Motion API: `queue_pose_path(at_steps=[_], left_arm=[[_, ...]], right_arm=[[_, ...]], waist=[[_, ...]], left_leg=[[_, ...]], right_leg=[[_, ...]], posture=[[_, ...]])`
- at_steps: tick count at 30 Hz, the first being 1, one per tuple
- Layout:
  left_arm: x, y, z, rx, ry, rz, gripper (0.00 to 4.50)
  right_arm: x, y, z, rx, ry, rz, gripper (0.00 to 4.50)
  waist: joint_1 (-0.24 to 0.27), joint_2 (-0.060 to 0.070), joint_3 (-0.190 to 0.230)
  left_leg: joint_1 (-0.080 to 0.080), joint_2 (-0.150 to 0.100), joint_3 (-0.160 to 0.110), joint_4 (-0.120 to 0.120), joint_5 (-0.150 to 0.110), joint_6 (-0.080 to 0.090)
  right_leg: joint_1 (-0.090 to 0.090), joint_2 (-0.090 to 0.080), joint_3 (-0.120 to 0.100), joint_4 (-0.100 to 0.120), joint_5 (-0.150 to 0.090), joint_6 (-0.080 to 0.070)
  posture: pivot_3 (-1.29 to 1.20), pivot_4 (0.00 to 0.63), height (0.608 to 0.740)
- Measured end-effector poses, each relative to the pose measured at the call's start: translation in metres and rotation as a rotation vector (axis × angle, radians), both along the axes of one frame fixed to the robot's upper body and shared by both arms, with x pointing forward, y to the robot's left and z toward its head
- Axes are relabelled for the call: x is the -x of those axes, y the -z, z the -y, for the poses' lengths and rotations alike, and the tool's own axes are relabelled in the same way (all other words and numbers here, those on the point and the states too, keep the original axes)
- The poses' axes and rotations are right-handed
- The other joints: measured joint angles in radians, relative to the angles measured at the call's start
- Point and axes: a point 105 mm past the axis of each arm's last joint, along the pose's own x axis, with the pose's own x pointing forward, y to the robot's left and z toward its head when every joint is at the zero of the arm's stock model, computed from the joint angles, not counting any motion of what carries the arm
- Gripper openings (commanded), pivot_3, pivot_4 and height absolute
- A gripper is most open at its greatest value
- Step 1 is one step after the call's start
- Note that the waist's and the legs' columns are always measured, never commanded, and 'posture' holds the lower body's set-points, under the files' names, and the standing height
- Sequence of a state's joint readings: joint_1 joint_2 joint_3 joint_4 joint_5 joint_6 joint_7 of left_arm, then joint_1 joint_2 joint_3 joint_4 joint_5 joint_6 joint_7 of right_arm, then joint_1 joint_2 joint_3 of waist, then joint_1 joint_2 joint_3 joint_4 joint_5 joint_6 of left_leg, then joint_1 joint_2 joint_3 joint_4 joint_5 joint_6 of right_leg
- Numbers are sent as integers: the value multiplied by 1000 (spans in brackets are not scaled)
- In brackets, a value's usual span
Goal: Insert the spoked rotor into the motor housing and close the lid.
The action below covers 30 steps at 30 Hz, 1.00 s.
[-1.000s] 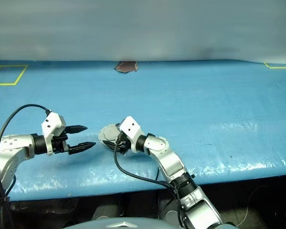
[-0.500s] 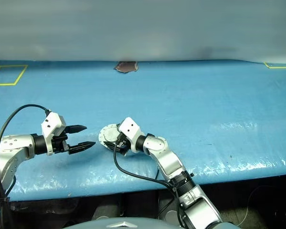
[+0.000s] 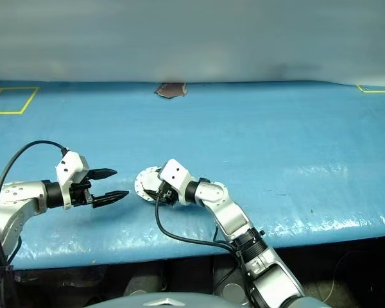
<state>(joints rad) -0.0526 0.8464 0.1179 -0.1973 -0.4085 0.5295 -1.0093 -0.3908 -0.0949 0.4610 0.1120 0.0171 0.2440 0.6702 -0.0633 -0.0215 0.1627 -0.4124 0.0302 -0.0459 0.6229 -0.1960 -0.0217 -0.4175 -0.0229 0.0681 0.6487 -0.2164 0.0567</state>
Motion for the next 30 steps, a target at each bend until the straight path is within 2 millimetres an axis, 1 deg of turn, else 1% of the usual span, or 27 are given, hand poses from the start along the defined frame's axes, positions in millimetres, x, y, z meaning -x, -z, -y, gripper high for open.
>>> queue_pose_path(at_steps=[10,16,24,30], left_arm=[[-1,6,12,16,80,10,4321],[-1,9,14,44,108,31,4321],[3,17,20,77,160,32,4321],[8,24,18,80,158,8,4321]], right_arm=[[-1,-4,3,58,-54,25,3016],[-2,-6,5,74,-76,28,3016],[-3,-8,4,86,-92,32,3016],[-4,-6,4,89,-89,24,3016]], waist=[[2,0,0],[3,0,0],[3,0,0],[3,0,0]], left_leg=[[-1,0,0,0,0,0],[-1,0,0,0,0,0],[-1,0,0,1,0,0],[-1,0,0,1,0,0]], right_leg=[[0,0,0,-1,0,0],[0,0,0,-1,0,0],[0,0,0,0,0,1],[0,0,0,0,0,1]], posture=[[0,150,740],[0,150,740],[0,150,740],[0,150,740]])
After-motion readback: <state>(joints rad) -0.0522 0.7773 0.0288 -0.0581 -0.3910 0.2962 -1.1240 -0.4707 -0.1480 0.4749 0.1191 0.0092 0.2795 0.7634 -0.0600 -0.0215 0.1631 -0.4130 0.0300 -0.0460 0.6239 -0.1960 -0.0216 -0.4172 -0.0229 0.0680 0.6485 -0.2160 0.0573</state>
